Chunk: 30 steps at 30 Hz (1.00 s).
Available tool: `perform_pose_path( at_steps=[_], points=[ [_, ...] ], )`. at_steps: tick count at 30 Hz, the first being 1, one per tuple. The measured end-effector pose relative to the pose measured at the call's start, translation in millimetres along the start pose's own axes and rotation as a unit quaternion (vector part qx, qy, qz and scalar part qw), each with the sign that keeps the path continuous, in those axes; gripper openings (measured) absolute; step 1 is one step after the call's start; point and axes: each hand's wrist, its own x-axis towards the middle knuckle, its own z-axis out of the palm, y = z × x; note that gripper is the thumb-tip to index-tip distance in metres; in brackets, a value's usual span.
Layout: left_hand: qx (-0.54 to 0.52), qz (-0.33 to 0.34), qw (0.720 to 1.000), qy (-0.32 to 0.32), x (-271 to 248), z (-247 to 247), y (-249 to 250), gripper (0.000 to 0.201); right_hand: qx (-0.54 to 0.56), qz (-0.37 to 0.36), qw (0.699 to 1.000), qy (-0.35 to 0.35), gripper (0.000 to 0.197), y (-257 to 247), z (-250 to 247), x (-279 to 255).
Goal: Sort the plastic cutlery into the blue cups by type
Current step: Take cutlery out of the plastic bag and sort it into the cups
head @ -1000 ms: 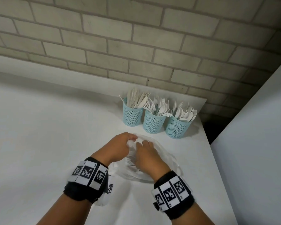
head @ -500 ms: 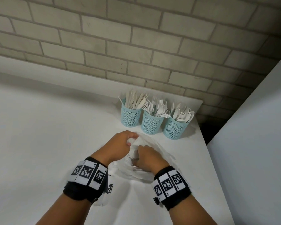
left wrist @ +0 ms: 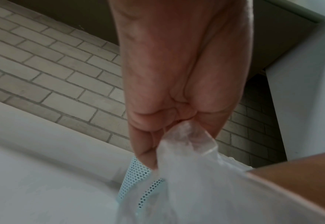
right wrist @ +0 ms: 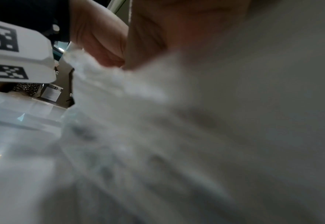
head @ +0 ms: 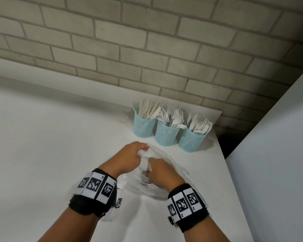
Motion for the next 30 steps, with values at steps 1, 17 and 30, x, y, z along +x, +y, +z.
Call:
perform_pose_path(
  at_steps=[1,17,30],
  points=[
    [0.0,-0.003,1.0,-0.002,0,0,0,0.047,0.008,-0.002,1.0,0.007,0.031,2,-1,-1],
    [0.089,0.05,0.994,0.041,-4,-4,32,0.035,0.676,-0.052,0.731,0.08,0.015,21,-74,-19],
    [-0.33,0.015,0.939,-0.1,3,-1,35,0.027,0.672,0.01,0.736,0.078,0.02,-6,-64,1]
  ],
)
